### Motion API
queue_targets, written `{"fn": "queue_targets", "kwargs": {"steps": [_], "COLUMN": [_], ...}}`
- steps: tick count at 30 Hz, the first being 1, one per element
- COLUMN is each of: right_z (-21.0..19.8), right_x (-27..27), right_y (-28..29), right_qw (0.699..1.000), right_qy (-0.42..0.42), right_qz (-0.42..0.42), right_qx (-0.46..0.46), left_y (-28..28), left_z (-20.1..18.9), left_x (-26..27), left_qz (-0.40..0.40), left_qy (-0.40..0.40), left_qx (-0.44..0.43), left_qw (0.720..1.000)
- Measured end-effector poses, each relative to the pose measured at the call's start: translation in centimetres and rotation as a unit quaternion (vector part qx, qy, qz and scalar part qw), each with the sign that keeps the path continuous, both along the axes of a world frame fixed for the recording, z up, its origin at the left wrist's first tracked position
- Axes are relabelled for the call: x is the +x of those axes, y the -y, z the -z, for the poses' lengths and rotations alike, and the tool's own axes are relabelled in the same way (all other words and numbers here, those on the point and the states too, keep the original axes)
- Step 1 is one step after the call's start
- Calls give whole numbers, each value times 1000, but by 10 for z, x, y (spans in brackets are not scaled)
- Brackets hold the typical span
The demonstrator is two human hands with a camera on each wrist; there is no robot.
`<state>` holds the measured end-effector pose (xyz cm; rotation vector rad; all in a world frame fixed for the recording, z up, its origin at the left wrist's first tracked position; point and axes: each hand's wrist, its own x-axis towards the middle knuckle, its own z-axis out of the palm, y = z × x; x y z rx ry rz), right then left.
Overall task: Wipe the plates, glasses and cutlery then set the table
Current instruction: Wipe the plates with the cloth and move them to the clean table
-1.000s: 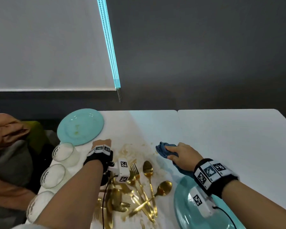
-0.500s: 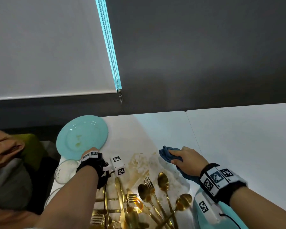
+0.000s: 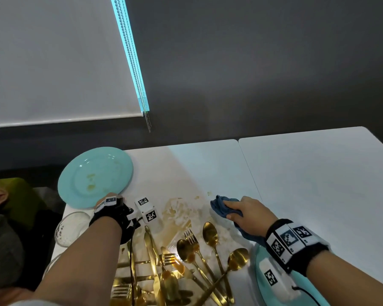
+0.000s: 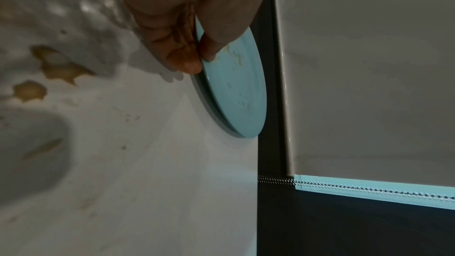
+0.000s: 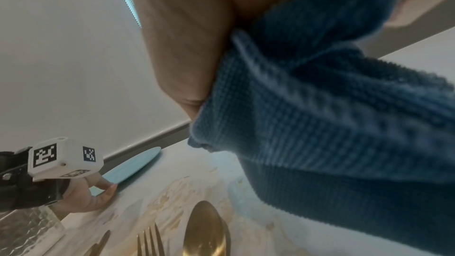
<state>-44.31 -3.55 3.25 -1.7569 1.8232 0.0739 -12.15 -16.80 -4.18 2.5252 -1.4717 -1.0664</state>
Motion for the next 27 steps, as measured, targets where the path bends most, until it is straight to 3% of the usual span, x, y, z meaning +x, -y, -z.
{"fn": "queue_targets", "kwargs": {"steps": [4,7,8,10,11,14,19,23,27], "right_z": [-3,-6,-8,-12,-15,-25,-43,-63,-82], "right_x": [-6,-11,-12,-16,-19,-29,-51,-71,-92], "right_y": [-6,-11,-12,-15,-17,-23,-35,-46,-61], "right_qw": [1000,1000,1000,1000,1000,999,996,988,975], "right_qy": [-2,-3,-2,0,2,6,7,12,9], "right_qz": [-1,1,2,7,10,20,51,105,153], "right_qx": [-5,-9,-12,-17,-20,-34,-68,-116,-160], "left_y": [-4,4,7,14,14,3,-23,-61,-105], "left_z": [-24,-28,-29,-34,-38,-65,-93,-112,-123], "left_x": [-20,-33,-37,-46,-49,-69,-105,-143,-181], "left_qz": [-191,-310,-345,-451,-467,-414,-356,-295,-301], "left_qy": [-138,-236,-286,-372,-393,-420,-505,-577,-612], "left_qx": [-80,-149,-171,-190,-206,-241,-277,-244,-175], "left_qw": [969,909,878,789,765,771,736,721,710]}}
